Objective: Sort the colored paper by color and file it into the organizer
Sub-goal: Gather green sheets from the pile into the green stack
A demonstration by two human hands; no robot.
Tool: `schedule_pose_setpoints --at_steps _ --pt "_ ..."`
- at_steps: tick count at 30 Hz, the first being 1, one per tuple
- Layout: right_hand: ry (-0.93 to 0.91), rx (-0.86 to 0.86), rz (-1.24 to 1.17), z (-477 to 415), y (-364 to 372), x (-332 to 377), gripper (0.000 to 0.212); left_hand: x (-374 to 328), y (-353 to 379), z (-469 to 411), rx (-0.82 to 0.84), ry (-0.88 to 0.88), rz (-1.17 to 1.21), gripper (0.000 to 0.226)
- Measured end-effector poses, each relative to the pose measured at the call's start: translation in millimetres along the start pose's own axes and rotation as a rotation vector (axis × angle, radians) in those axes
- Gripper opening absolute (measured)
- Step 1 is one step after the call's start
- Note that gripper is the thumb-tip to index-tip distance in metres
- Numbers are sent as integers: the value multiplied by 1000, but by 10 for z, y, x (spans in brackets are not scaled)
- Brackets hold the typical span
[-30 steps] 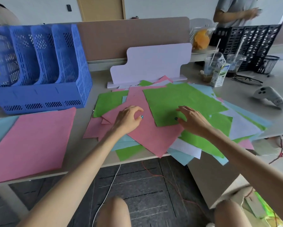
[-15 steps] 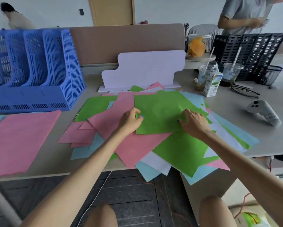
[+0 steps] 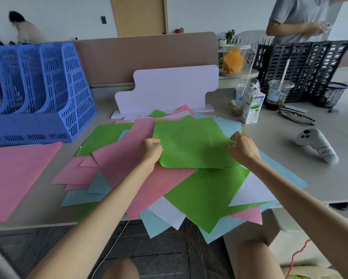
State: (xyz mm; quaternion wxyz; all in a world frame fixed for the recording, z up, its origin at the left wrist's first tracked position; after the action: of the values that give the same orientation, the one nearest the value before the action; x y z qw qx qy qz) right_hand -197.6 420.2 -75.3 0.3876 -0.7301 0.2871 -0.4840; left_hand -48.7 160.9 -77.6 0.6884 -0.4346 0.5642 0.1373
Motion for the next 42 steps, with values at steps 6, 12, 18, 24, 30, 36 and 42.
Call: schedule_pose_setpoints --at_steps 6,12,18,24,30,36,42 --pt "109 34 -37 -144 -21 -79 39 -102 135 91 81 45 -108 45" --pt "134 78 -49 -232 -50 -67 24 -200 193 109 112 119 -224 42" --pt "310 214 -390 -339 -7 -137 17 -187 254 135 157 127 -261 44" --pt "359 265 -592 -393 79 -24 41 -197 274 153 212 160 -208 45" --pt "373 357 -551 -352 167 2 36 -308 302 256 257 251 -110 39" --pt "279 244 -744 -271 57 -23 30 -173 142 205 131 272 -95 55" --pt "245 136 -997 -163 -26 -47 38 -129 186 145 219 159 -30 42"
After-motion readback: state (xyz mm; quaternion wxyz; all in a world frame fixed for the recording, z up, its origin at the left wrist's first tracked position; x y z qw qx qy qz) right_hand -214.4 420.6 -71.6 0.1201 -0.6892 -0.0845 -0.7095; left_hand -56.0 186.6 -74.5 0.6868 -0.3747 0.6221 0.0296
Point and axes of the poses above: each hand's wrist, its own z-axis away from the middle knuckle, its own y-axis out of the palm, x = y × z, the point moved 6 cm from there along -z, towards the middle knuckle
